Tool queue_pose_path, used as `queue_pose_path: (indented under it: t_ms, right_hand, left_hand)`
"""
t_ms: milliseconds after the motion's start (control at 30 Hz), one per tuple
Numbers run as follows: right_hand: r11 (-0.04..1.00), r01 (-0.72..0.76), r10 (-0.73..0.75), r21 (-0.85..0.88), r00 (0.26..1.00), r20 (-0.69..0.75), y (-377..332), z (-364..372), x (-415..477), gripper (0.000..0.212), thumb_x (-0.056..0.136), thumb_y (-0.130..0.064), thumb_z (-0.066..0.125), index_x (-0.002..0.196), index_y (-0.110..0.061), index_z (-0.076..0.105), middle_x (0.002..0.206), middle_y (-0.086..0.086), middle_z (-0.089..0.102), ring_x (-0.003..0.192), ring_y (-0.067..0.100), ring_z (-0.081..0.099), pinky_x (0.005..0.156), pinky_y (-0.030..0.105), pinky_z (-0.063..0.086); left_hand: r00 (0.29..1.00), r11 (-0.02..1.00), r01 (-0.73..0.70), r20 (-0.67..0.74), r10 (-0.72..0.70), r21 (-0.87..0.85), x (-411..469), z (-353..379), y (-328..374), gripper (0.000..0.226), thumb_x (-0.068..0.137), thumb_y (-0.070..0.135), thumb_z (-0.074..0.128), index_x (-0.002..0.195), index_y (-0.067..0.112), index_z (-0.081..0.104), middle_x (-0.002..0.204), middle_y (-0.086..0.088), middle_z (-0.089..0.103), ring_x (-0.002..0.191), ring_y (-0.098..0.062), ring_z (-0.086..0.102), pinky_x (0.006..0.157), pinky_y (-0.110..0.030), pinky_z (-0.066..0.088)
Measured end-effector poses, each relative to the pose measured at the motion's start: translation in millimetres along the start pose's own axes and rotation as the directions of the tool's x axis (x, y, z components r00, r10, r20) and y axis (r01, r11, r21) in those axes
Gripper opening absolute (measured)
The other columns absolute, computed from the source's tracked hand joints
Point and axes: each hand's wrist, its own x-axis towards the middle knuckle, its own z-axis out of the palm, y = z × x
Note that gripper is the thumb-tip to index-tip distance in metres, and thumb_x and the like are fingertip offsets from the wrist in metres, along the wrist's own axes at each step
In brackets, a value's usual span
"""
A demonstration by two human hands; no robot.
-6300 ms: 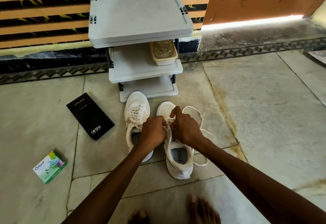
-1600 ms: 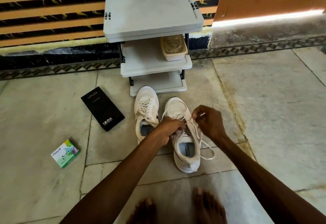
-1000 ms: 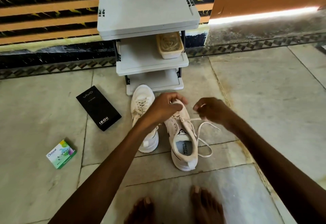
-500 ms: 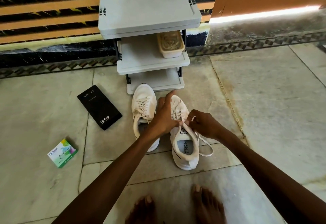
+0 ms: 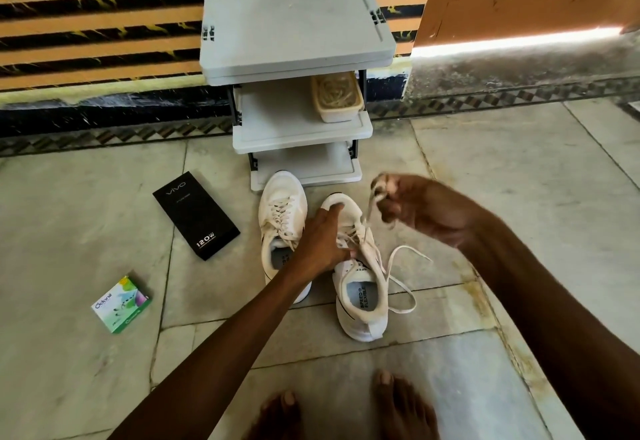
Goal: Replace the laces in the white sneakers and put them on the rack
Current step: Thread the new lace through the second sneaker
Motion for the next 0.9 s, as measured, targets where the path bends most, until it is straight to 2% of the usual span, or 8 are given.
queue_pose_path:
  t_ms: [133, 267, 433, 533, 667, 800, 833, 900]
  right_hand:
    - [0.956, 0.191, -0.229, 0.222, 0.96, 0.161, -49.5, 16.0, -6.9, 0.008, 0.083, -0.009, 0.051, 0.09, -0.012, 0.053, 0.064, -0.002, 0.047, 0.061, 0.012, 0.04, 0.066, 0.027, 0.038]
    - [0.958, 0.161, -0.221, 0.236, 0.941, 0.255, -43.4, 19.1, -5.5, 0.015, 0.083, -0.019, 0.067, 0.091, -0.013, 0.056, 0.065, -0.002, 0.048, 0.063, 0.014, 0.036, 0.067, 0.028, 0.037]
    - [0.977, 0.027, 0.02, -0.21, 0.975, 0.22, -21.6, -8.4, -21.9, 0.006, 0.09, -0.01, 0.057, 0.092, -0.005, 0.06, 0.077, 0.001, 0.055, 0.072, 0.017, 0.046, 0.071, 0.027, 0.041]
    - [0.698, -0.148, 0.4, -0.7, 0.892, 0.21, -0.4, -24.3, -30.3, 0.016, 0.089, 0.002, 0.061, 0.088, -0.013, 0.067, 0.079, -0.007, 0.062, 0.076, 0.005, 0.055, 0.075, 0.016, 0.043]
    - [0.312, -0.396, 0.706, -0.864, 0.705, -0.068, 30.6, -30.9, -28.7, 0.018, 0.087, -0.009, 0.066, 0.097, -0.021, 0.075, 0.09, -0.01, 0.072, 0.076, -0.001, 0.064, 0.072, 0.022, 0.051]
    - [-0.06, -0.48, 0.477, -0.875, 0.757, -0.447, 56.2, -38.0, -10.0, 0.023, 0.092, -0.02, 0.057, 0.111, -0.022, 0.07, 0.113, 0.003, 0.068, 0.103, 0.02, 0.065, 0.084, 0.036, 0.056]
    - [-0.07, -0.515, 0.344, -0.854, 0.791, -0.505, 63.9, -37.9, -5.0, 0.023, 0.093, -0.023, 0.055, 0.112, -0.022, 0.069, 0.116, 0.004, 0.067, 0.103, 0.023, 0.063, 0.085, 0.037, 0.055]
    - [0.112, -0.556, 0.162, -0.824, 0.828, -0.537, 76.5, -35.7, 4.9, 0.025, 0.095, -0.017, 0.052, 0.114, -0.021, 0.068, 0.119, 0.004, 0.067, 0.104, 0.023, 0.064, 0.086, 0.035, 0.053]
  left_hand:
    - [1.0, 1.0, -0.001, 0.025, 0.0, 0.024, -1.5, -2.2, -1.2, 0.073, 0.074, 0.04, 0.081, 0.136, 0.019, 0.048, 0.14, -0.007, 0.04, 0.125, -0.029, 0.045, 0.105, -0.04, 0.04]
    - [0.999, 0.999, 0.024, 0.039, -0.025, 0.027, -1.1, -5.6, 3.5, 0.062, 0.074, 0.04, 0.081, 0.127, 0.018, 0.057, 0.137, -0.005, 0.043, 0.12, -0.026, 0.05, 0.1, -0.036, 0.043]
    - [0.993, 0.996, 0.088, 0.075, -0.089, 0.019, -2.0, -9.2, 11.9, 0.054, 0.076, 0.037, 0.078, 0.123, 0.018, 0.058, 0.137, -0.008, 0.04, 0.12, -0.028, 0.051, 0.102, -0.039, 0.042]
    - [0.988, 0.991, 0.131, 0.079, -0.134, 0.038, -3.5, -7.7, 16.3, 0.053, 0.078, 0.037, 0.074, 0.124, 0.018, 0.055, 0.138, -0.008, 0.037, 0.12, -0.031, 0.05, 0.103, -0.041, 0.042]
    - [0.982, 0.988, 0.155, 0.102, -0.157, 0.03, -2.4, -11.8, 18.2, 0.055, 0.079, 0.038, 0.073, 0.126, 0.02, 0.051, 0.136, -0.01, 0.038, 0.117, -0.032, 0.051, 0.1, -0.04, 0.043]
    - [0.981, 0.986, 0.165, 0.104, -0.162, -0.016, -2.2, -17.1, 18.7, 0.044, 0.081, 0.03, 0.071, 0.121, 0.022, 0.055, 0.132, -0.009, 0.042, 0.115, -0.029, 0.051, 0.094, -0.036, 0.045]
    - [0.982, 0.987, 0.16, 0.103, -0.157, -0.021, -2.7, -17.2, 19.3, 0.042, 0.082, 0.029, 0.07, 0.12, 0.021, 0.056, 0.132, -0.009, 0.043, 0.114, -0.029, 0.052, 0.094, -0.036, 0.046]
    - [0.985, 0.988, 0.149, 0.092, -0.146, -0.026, -4.9, -16.1, 19.2, 0.039, 0.083, 0.028, 0.068, 0.12, 0.02, 0.056, 0.13, -0.008, 0.043, 0.113, -0.028, 0.053, 0.094, -0.035, 0.046]
